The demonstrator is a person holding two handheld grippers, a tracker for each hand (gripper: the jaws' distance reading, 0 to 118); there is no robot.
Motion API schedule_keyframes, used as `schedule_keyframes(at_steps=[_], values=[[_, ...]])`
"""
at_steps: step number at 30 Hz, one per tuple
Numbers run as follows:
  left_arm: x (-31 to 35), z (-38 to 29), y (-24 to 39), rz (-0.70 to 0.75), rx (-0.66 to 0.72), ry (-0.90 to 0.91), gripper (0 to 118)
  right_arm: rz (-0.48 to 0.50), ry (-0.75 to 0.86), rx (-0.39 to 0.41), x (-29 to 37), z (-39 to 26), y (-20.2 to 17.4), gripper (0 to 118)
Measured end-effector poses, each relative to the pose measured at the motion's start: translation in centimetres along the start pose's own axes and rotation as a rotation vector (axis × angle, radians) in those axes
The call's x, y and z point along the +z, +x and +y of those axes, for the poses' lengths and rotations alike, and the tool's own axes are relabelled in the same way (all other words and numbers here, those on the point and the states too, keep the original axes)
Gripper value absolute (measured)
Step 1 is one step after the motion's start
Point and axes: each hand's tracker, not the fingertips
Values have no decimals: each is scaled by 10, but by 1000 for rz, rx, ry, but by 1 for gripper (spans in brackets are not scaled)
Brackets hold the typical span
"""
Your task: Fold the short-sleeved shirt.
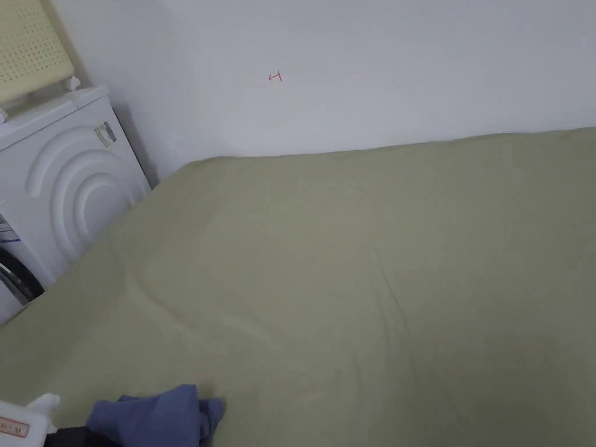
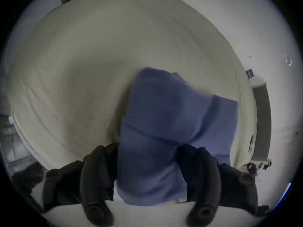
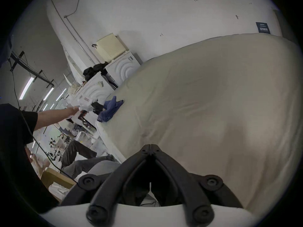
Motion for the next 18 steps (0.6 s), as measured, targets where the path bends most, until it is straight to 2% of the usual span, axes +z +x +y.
schedule_keyframes(at_steps=[1,3,4,6,9,10,11,12,13,15,18], values=[[3,-5,1,-65,18,26,85,3,8,-1,2,1,-2,0],[19,-7,0,-72,17,47,85,10,20,7,9,9,-11,0],[32,-11,4,-50,-1,63,84,10,25,16,13,14,-14,0],[69,-15,4,96,-60,130,84,7,44,48,24,22,-21,0],[125,-37,18,164,-16,333,80,19,138,79,49,32,-30,0],[140,-42,27,206,-21,398,75,27,179,91,57,34,-32,0],[154,-55,50,248,-47,488,62,27,220,101,68,36,-33,0],[165,-67,69,243,-89,561,36,8,248,98,76,41,-34,0],[171,-83,98,197,-140,621,21,-29,251,115,85,48,-36,0],[171,-114,151,210,-246,740,16,-112,281,158,103,60,-40,0],[149,-166,224,72,-371,924,4,-273,367,245,130,77,-53,0]])
